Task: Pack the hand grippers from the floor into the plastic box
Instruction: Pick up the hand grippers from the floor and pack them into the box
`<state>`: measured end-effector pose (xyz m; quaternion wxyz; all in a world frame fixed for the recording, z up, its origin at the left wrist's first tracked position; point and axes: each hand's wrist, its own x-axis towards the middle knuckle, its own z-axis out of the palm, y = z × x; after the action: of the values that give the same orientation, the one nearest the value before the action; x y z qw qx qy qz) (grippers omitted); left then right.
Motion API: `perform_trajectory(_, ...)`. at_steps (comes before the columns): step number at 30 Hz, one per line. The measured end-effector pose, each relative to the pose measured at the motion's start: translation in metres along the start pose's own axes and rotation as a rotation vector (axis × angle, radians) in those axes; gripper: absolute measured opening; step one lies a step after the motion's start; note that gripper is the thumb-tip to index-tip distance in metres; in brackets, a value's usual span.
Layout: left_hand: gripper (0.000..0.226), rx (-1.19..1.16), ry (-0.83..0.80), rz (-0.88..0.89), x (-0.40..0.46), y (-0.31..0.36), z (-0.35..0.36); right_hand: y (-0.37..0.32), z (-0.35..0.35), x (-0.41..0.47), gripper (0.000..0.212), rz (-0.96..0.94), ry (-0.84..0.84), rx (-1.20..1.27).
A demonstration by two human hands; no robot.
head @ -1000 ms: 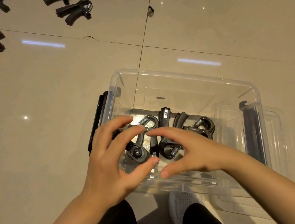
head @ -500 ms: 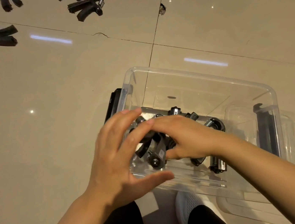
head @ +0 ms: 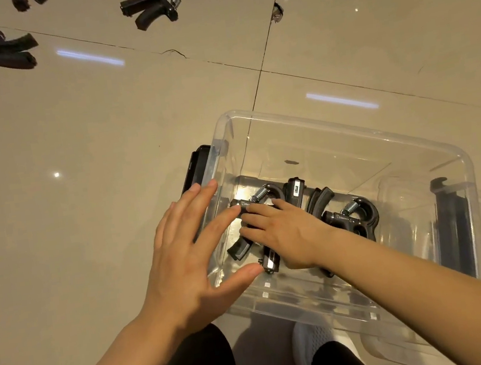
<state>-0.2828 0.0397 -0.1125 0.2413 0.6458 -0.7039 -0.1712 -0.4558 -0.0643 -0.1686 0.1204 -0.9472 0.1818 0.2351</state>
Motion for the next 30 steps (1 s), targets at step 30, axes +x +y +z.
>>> perform_trajectory(30,0.071,0.034,-0.191,0.064,0.018,0.058,-0.149,-0.044,-0.211,-0.188,0.034,0.536,0.158,0.386)
